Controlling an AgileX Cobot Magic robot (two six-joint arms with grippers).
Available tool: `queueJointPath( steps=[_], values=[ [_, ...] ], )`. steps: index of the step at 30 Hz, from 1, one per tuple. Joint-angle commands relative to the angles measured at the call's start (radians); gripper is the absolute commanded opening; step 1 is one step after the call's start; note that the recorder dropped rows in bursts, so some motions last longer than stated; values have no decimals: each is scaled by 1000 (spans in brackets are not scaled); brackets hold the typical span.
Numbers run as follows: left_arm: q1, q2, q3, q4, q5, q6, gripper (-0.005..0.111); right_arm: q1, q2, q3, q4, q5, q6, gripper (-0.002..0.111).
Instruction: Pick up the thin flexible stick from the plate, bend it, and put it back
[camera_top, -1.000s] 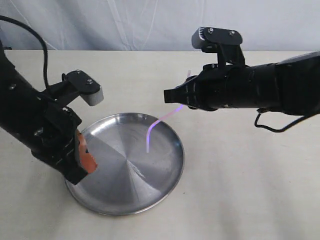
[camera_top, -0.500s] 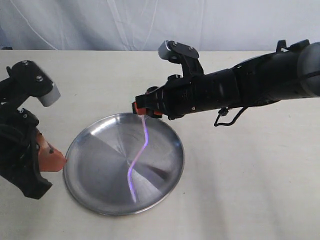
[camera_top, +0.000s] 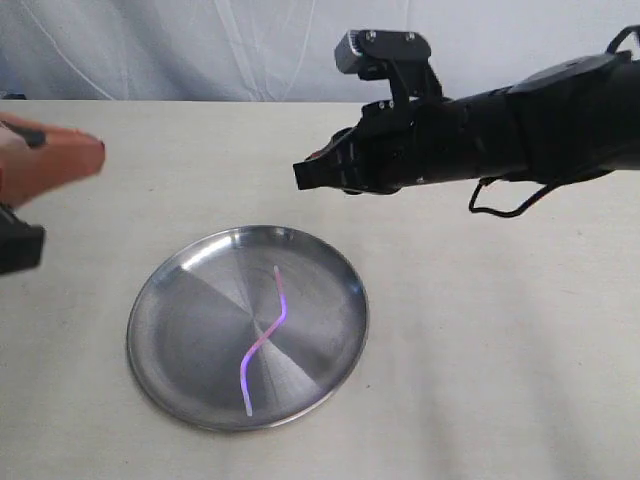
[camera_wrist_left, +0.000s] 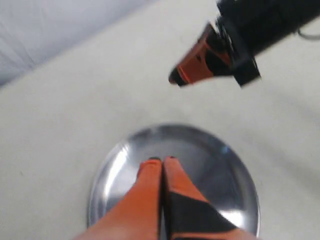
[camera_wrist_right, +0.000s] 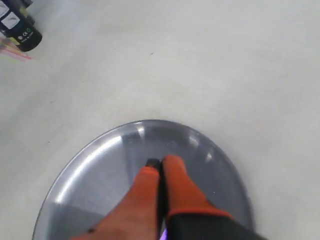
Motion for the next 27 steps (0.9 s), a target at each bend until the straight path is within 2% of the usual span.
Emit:
queueJointPath(
  steps=[1, 4, 7, 13, 20, 27],
  values=[
    [0, -98, 6, -69, -202, -12, 0, -3, -145, 1, -320, 22, 234, -1],
    [0, -106, 6, -67, -273, -27, 0, -3, -257, 37, -502, 9, 380, -1],
    [0, -98, 6, -32, -278, -27, 0, -3, -370, 104, -582, -10, 464, -1],
    [0, -94, 6, -27, -185, -27, 0, -3, -562, 229, -584, 40, 489, -1],
    [0, -94, 6, -27, -182, -27, 0, -3, -637, 237, -584, 88, 491, -1],
    [0, -94, 6, -27, -182, -27, 0, -11, -745, 241, -637, -8, 493, -1]
  ],
)
